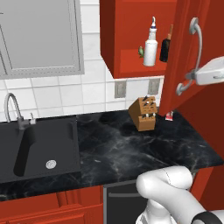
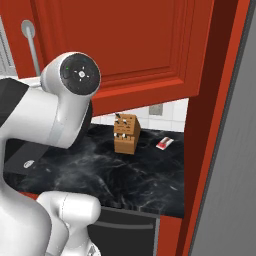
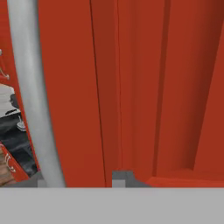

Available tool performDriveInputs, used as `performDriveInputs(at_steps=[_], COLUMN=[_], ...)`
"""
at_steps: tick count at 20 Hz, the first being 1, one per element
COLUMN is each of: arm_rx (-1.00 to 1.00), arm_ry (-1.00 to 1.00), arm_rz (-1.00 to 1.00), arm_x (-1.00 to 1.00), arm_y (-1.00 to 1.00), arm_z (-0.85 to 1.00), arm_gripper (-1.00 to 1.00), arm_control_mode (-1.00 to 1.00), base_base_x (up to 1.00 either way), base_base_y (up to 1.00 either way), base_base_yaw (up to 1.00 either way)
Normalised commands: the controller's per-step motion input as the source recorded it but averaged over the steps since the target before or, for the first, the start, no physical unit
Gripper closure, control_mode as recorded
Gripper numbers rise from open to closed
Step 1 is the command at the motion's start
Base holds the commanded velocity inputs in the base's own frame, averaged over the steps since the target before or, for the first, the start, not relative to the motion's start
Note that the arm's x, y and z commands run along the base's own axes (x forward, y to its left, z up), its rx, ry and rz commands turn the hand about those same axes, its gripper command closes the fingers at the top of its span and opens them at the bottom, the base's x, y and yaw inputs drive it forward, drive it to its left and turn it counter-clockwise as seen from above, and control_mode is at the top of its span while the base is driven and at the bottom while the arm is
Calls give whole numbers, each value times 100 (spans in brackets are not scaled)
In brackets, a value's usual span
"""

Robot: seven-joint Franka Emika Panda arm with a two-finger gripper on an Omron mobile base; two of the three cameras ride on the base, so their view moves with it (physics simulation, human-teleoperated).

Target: Pick the soap dispenser and spray from the cabinet and place them on the counter.

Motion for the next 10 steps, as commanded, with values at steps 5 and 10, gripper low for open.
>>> performDriveInputs(at_steps=[5, 10], arm_rx=[0, 0], arm_ry=[0, 0], arm_rz=[3, 2], arm_x=[-10, -3], arm_y=[-15, -7], arm_z=[-11, -11], arm_gripper=[-100, -100], arm_control_mode=[-100, -100], base_base_x=[0, 0], base_base_y=[0, 0], base_base_yaw=[0, 0])
